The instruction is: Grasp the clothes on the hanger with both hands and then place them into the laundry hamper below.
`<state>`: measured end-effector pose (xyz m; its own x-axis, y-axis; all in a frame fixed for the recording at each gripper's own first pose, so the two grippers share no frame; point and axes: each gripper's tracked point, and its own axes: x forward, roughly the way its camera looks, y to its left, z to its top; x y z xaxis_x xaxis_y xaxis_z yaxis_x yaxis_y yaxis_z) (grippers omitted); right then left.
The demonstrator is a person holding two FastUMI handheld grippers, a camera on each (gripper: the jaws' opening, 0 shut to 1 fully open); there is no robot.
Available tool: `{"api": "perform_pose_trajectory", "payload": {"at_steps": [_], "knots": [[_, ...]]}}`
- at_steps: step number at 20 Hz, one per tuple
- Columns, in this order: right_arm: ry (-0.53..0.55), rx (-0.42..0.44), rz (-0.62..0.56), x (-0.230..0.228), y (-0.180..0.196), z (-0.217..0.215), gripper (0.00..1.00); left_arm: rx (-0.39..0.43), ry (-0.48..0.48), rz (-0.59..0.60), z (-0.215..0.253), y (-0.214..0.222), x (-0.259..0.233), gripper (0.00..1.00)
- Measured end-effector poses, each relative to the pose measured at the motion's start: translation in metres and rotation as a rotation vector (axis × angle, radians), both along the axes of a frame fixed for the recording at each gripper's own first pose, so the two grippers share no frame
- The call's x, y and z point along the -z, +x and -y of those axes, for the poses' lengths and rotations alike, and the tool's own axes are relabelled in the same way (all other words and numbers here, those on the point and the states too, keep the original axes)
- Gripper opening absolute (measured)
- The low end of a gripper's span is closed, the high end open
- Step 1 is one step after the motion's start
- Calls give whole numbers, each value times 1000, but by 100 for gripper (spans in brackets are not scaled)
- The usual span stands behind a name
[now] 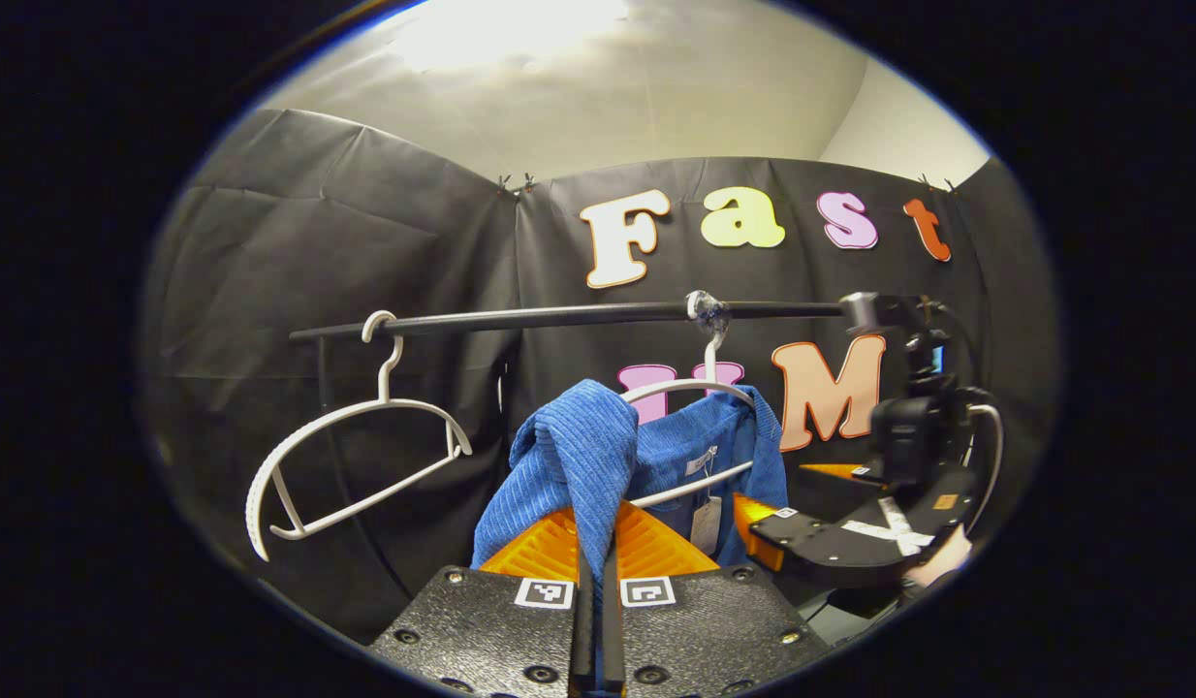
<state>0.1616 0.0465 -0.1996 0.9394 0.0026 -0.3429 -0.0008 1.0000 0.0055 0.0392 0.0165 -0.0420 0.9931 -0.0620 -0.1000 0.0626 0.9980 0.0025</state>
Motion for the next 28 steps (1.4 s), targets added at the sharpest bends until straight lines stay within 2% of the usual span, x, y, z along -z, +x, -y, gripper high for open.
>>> {"api": "perform_pose_trajectory", "payload": {"at_steps": [1,4,5,6,11,19,20,21,22,23,25,28], "knots": [[-4,12,-13,7,5,2,94,5,3,4,0,0,-1,5],[3,48,-38,22,17,9,95,13,1,6,0,-1,-2,2],[14,49,-49,24,20,10,78,13,0,6,-1,-2,-3,2],[17,63,-54,27,22,12,74,11,1,8,-2,-2,-3,2],[-8,123,-64,26,19,37,8,1,7,15,-8,-1,-5,2],[-41,189,-11,-2,32,90,8,-44,6,33,-30,0,-14,2],[-40,196,-6,-5,35,95,3,-35,1,36,-29,-1,-15,2],[-43,203,1,-10,38,101,8,-21,-7,44,-28,-3,-19,2],[-49,209,8,-16,39,107,3,2,-21,60,-26,-4,-24,2],[-55,215,18,-21,42,113,8,31,-43,69,-23,-8,-27,2],[-65,224,36,-33,48,122,8,83,-88,80,-22,-12,-36,4],[-75,226,63,-46,55,130,8,101,-156,82,-30,-14,-47,2]]}}
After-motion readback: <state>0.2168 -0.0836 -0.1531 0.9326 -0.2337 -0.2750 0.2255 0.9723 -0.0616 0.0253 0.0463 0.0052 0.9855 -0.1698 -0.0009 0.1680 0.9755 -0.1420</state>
